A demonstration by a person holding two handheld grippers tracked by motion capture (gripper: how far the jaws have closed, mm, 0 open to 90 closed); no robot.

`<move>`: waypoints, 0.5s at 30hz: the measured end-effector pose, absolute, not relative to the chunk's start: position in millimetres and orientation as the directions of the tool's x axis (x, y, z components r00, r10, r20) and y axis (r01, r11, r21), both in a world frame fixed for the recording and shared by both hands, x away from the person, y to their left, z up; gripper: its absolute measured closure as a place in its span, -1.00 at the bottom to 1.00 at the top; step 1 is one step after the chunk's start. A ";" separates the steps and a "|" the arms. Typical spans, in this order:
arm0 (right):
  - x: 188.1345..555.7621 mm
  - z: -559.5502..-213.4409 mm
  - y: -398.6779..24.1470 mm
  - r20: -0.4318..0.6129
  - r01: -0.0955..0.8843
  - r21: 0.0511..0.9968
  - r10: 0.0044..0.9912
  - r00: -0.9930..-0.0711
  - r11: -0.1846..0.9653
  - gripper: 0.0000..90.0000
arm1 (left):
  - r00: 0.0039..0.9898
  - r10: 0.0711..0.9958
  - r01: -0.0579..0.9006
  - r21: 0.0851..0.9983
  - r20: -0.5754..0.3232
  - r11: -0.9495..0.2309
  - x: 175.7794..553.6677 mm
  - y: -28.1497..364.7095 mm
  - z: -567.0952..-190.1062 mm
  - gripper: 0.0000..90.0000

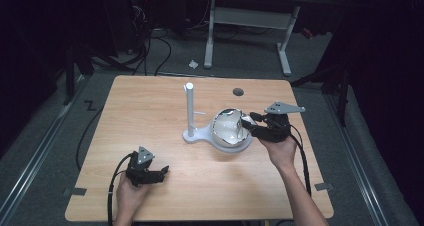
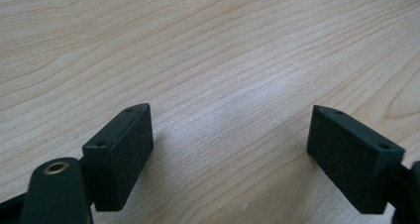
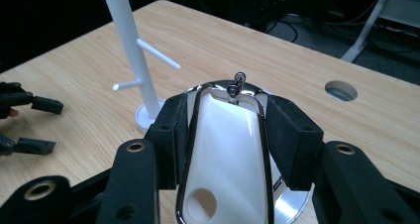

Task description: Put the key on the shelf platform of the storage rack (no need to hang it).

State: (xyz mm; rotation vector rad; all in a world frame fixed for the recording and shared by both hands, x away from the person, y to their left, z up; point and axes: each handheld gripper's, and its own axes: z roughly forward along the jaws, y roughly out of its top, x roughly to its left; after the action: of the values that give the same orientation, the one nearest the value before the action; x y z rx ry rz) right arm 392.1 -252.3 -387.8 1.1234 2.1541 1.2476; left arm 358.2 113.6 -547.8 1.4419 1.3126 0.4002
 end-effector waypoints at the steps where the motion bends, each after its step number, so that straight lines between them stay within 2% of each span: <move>1: 393.0 -389.1 -252.0 0.039 0.441 0.852 0.805 -0.592 0.283 0.18 | 0.331 0.856 0.489 0.848 -0.398 0.205 358.3 113.7 -547.8 -0.59; 15: 407.9 -409.3 -242.0 0.034 0.471 0.825 0.804 -0.594 0.313 0.18 | 0.332 0.856 0.488 0.849 -0.396 0.204 358.4 113.7 -547.8 -0.59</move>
State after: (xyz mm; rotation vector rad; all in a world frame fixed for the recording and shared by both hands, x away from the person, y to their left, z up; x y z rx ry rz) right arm 407.9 -242.0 -409.3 1.1356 2.2012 1.1850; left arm 358.4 113.7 -547.8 1.4427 1.3110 0.4004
